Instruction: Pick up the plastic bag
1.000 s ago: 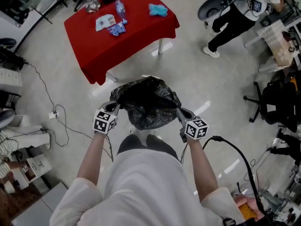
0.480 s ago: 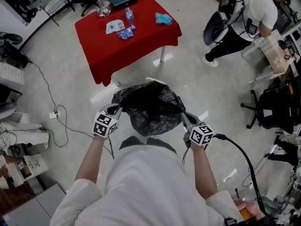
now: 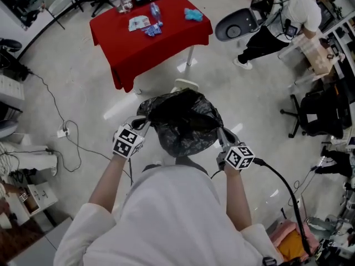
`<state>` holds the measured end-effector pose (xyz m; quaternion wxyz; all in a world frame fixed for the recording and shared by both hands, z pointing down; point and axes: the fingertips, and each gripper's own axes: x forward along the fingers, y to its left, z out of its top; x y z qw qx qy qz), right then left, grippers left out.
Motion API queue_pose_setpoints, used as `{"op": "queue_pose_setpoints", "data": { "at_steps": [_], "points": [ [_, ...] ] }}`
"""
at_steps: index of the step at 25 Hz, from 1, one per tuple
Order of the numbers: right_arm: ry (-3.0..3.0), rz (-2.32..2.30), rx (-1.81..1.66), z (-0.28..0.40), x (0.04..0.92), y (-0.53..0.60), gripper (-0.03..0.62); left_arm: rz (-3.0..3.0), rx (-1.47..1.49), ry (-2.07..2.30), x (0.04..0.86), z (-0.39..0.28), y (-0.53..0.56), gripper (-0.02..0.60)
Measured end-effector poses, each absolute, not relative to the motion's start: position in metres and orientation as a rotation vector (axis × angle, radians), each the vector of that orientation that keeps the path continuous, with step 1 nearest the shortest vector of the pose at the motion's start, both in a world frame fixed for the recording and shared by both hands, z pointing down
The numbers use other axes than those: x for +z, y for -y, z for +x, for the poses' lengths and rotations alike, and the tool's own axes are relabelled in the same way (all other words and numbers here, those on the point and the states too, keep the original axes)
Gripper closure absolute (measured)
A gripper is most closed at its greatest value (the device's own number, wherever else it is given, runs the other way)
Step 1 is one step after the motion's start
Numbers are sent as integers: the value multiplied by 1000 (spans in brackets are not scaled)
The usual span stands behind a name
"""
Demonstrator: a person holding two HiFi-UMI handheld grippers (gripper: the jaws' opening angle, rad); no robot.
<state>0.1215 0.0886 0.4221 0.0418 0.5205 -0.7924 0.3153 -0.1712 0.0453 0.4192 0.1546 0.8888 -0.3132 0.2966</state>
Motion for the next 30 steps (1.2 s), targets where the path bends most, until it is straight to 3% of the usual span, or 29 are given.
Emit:
{"op": "queue_pose_setpoints", "data": {
  "at_steps": [16,30],
  "points": [
    [2280,1761,895,77,419,-199,591,2670,876,684,412,-206,-126,577],
    [2328,1673,889,102,404,-223,592,2663,866,703,401,-186,-143,577]
  ]
}}
